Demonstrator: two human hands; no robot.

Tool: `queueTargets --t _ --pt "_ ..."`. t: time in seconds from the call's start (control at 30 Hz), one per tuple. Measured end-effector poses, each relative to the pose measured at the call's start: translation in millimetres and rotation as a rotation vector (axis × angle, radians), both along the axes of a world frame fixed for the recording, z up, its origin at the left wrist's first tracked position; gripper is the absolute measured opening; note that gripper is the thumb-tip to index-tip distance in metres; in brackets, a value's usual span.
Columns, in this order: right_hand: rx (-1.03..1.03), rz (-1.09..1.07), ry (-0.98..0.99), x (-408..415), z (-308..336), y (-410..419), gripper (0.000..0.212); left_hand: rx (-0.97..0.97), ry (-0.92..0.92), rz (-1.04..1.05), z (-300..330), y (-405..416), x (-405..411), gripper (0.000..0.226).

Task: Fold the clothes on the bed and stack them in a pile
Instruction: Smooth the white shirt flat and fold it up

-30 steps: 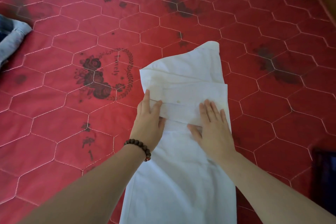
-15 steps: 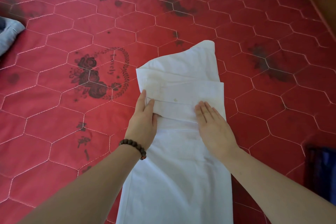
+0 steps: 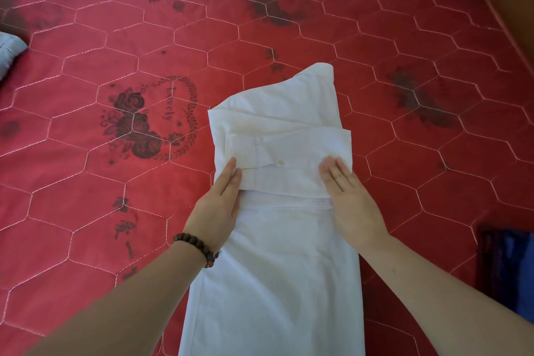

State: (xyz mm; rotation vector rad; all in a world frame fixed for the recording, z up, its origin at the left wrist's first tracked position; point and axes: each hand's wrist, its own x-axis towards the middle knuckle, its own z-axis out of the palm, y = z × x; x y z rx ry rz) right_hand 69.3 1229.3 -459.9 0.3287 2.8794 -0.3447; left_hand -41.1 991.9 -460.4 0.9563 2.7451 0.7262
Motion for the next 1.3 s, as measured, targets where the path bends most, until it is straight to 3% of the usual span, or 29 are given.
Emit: queueTargets --t 0.3,0.53,0.6,0.8,0.9,1.07,1.2,1.3 --pt "-0.025 0.011 0.014 -10.7 1.9 -3.0 0.09 0.067 -0.009 0.019 -7.1 -10.0 -5.2 0.032" --pt "0.031 0.073 0.005 -11.2 10.2 -3.7 0.069 -0.231 0.141 -0.157 -0.5 -10.8 -4.8 0.058" --pt "0.046 0.125 -0.034 -7.4 8.8 -7.1 0.074 -0.314 0.186 -0.221 3.9 -5.5 -7.5 0.067" --pt "0.122 0.114 0.026 -6.9 8.1 -31.5 0.063 -0.51 0.233 -0.27 -4.0 11.0 -13.2 0.063" --pt "0.163 0.078 0.053 -6.5 3.8 -40.2 0.066 -0.495 0.201 -0.218 -6.1 11.4 -15.3 0.064" --pt "0.216 0.006 0.059 -2.1 -1.1 -48.4 0.064 -0.303 0.223 -0.184 -1.1 -1.9 -18.8 0.064" --pt "0.223 -0.004 0.051 -2.1 -6.2 -48.8 0.069 -0.416 0.114 -0.207 -4.9 -10.6 -19.6 0.064" --pt "0.249 -0.036 -0.022 0.1 -5.8 -42.3 0.069 -0.382 0.113 -0.257 -9.7 -4.8 -20.1 0.066"
